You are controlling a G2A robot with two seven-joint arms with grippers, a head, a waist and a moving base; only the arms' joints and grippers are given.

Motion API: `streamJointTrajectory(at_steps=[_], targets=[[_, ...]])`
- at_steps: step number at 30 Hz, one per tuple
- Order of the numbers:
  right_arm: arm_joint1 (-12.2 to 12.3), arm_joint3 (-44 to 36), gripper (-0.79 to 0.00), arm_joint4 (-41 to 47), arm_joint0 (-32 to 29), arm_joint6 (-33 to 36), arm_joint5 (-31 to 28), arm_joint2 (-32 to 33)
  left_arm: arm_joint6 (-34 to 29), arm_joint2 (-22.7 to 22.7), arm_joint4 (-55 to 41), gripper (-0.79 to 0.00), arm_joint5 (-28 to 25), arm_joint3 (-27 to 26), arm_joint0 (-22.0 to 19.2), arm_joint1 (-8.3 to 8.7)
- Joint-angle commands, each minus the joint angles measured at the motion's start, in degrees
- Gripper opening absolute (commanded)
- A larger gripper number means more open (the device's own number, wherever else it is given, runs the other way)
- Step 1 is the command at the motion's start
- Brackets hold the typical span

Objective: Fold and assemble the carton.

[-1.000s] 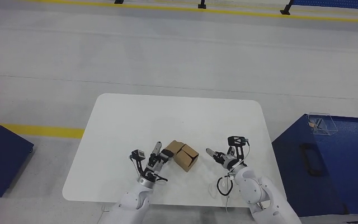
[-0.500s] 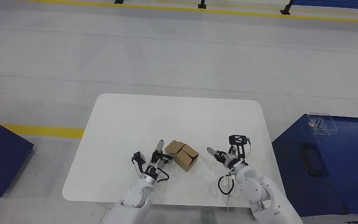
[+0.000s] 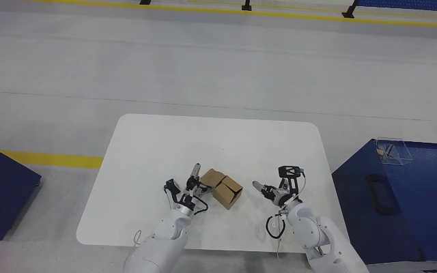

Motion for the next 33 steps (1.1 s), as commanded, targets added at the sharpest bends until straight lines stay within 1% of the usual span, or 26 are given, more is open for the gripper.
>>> streamJointTrajectory(at_steps=[1,4,9,12,17,19,24,28,33], targets=[[0.0,0.0,0.000,0.0,0.0,0.0,0.0,0.0,0.5,0.5,-0.2,0.000,-0.6,0.8,-0.6,-0.49],[0.0,0.0,0.000,0.0,0.0,0.0,0.0,0.0,-0.6,0.8,-1.1,0.000,-1.5,2.0,-1.6,-1.08],[0.0,0.0,0.000,0.0,0.0,0.0,0.0,0.0,-4.3,0.9,-2.0,0.000,-6.7,2.6,-2.1,-1.70],[0.0,0.0,0.000,0.0,0.0,0.0,0.0,0.0,-6.6,0.7,-1.7,0.000,-11.1,2.4,-2.0,-1.80],[0.0,0.0,0.000,0.0,0.0,0.0,0.0,0.0,-10.1,0.5,-0.4,0.000,-16.9,1.2,-1.2,-1.65],[0.0,0.0,0.000,0.0,0.0,0.0,0.0,0.0,-10.7,0.6,0.7,0.000,-17.2,0.9,-1.0,-1.58],[0.0,0.0,0.000,0.0,0.0,0.0,0.0,0.0,-10.1,1.3,4.3,0.000,-18.2,0.2,0.0,-1.63],[0.0,0.0,0.000,0.0,0.0,0.0,0.0,0.0,-8.0,1.5,7.5,0.000,-19.3,0.0,1.0,-1.64],[0.0,0.0,0.000,0.0,0.0,0.0,0.0,0.0,-4.5,0.6,12.2,0.000,-21.7,-1.0,2.5,-1.13]])
